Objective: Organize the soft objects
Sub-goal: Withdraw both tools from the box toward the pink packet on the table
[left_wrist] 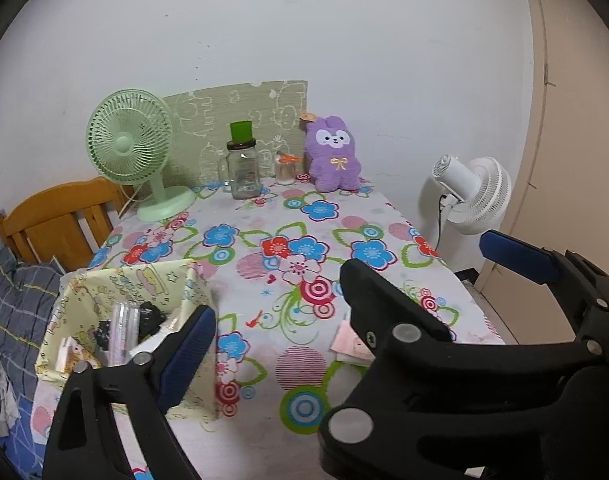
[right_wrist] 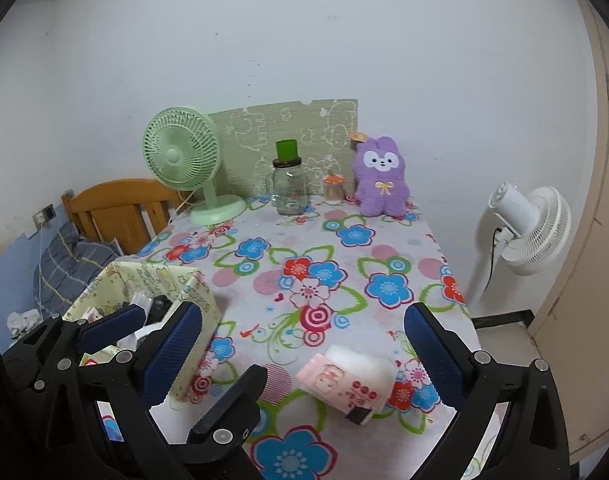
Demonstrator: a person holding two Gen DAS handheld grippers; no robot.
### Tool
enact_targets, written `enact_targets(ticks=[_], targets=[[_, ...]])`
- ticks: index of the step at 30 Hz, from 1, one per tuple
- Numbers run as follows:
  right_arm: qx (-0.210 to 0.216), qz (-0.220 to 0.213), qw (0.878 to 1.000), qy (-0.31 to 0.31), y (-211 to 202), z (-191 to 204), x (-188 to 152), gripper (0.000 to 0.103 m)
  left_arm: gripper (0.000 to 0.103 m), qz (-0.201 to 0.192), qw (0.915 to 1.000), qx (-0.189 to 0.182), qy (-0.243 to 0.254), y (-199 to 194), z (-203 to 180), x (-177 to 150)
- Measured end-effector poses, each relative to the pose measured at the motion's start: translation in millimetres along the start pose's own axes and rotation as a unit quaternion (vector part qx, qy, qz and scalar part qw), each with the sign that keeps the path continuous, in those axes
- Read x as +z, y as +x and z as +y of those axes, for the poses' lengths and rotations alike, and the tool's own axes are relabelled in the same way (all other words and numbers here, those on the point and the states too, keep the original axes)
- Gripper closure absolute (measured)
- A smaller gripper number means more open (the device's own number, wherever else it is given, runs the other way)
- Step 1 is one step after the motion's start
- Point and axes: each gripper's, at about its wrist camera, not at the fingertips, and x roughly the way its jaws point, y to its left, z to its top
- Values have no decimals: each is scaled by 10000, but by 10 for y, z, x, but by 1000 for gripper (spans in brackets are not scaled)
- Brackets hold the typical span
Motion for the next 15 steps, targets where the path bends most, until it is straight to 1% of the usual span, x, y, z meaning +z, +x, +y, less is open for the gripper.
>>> enact_targets(ticks=[1, 2, 8, 12, 15], targets=[[-4, 13, 10000, 11, 8, -24, -10, 1, 17, 30, 10000, -25, -18, 19, -9, -6], [-17, 33, 10000, 26, 18, -44, -18, 0, 18, 82, 9999, -55, -44, 45, -22, -14], [-97, 97, 9999, 72, 87, -173, -112, 1, 18, 275, 9995, -122, -58, 168, -118, -88], [-154, 52, 9999, 48, 145, -247, -193, 1, 18, 446, 9989, -165, -24, 296, -184, -165], [-158, 113, 9998, 68, 209, -304, -259, 1, 18, 471, 9987, -194, 17, 372, -233, -231]])
